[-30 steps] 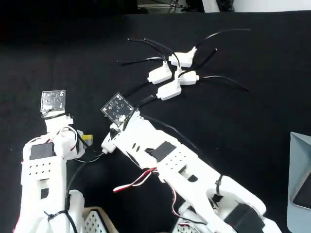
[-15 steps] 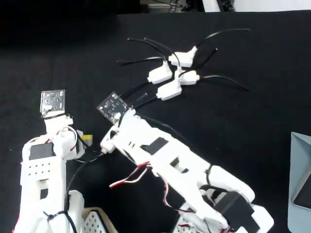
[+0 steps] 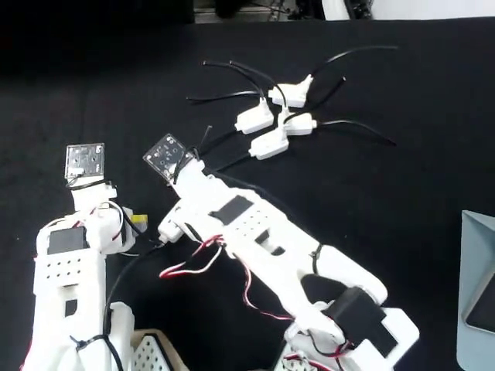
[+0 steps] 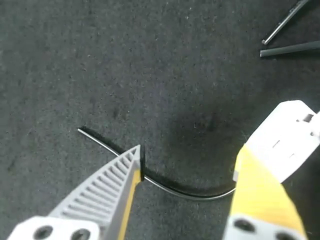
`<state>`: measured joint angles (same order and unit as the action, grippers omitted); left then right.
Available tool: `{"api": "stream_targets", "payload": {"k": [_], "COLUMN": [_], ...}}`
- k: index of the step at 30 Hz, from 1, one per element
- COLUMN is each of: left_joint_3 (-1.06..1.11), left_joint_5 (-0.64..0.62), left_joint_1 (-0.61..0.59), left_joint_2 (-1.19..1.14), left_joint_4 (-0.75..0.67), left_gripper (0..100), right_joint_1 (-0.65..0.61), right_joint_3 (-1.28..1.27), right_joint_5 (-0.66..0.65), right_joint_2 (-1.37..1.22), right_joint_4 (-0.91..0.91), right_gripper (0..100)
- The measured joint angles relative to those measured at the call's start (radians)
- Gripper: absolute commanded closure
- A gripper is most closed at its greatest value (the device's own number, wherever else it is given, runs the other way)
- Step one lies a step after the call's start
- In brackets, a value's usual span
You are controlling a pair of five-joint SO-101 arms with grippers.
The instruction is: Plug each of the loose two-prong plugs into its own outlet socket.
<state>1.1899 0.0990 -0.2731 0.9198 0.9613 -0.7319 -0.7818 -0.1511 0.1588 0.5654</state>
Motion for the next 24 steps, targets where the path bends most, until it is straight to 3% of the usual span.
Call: {"api": "stream_targets", "payload": {"k": [24], "left_joint_3": [0.0], "left_joint_5": [0.0], "left_joint_1": [0.0], "left_joint_2": [0.0], "left_joint_4": [0.0], "left_gripper": [70], "right_joint_1": [-0.006], "right_joint_3": [0.152], "right_joint_5": [0.061], "right_joint_2": [-0.018], "right_joint_4": [0.178], "right_gripper": [98.5]}}
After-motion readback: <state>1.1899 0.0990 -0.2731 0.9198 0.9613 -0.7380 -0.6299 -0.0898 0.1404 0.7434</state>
